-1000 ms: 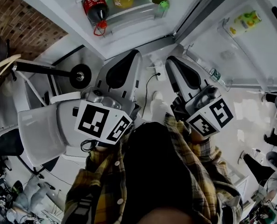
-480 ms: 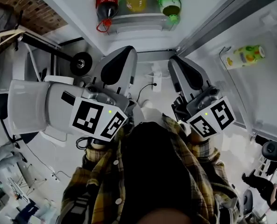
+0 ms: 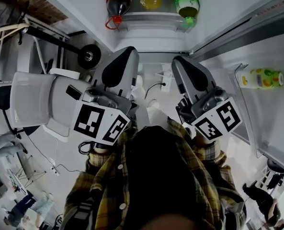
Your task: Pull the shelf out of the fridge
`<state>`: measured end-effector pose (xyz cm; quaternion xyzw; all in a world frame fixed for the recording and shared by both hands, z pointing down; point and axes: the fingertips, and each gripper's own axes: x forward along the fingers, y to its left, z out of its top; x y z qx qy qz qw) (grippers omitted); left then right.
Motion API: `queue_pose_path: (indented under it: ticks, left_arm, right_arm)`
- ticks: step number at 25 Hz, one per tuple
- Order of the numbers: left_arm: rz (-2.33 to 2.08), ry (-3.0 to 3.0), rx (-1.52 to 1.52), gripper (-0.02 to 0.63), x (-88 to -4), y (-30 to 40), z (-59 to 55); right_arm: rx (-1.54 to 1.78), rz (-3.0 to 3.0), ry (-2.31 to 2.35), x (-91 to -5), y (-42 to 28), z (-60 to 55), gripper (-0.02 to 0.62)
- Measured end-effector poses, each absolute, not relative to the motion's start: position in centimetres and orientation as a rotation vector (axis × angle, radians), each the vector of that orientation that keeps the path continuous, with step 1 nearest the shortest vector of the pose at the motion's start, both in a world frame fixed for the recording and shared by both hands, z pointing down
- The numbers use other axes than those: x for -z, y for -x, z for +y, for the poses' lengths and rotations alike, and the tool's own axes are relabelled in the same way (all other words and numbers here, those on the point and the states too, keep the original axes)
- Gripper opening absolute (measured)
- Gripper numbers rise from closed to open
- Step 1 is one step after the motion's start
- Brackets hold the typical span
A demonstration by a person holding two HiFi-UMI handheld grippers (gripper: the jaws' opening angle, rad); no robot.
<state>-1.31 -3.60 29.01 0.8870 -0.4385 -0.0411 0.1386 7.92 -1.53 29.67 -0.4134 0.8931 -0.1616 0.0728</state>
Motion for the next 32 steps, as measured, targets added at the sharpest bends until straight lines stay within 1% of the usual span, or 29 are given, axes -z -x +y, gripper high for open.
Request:
queue_pose_path:
  ticks: [4,16,26,32]
  left_arm:
    - [-1.227,-2.583,0.135,0.004,-28.7,1.2,-5.9]
    - [-1.063,-2.665,0.135,0.004,-28.0,1.4,-17.3]
    - [-0.942,-2.731,0.092,0.003,-28.3,1.2,-20.3]
    - [-0.956,-2.724,0.091,0.003,-28.7,0.6,-20.7]
  right_arm:
    - [0.479,2.668,1.272,-29.4,-7.6,-3.6,0.018]
    - [0.428,2.55,1.405,-27.6,-7.1,-15.2,0.018]
    - [0.427,2.475,1.461,-27.6,-6.3,-19.4,0.018]
    - [0.439,2.486,1.455,-27.9,-6.9,-20.5,0.018]
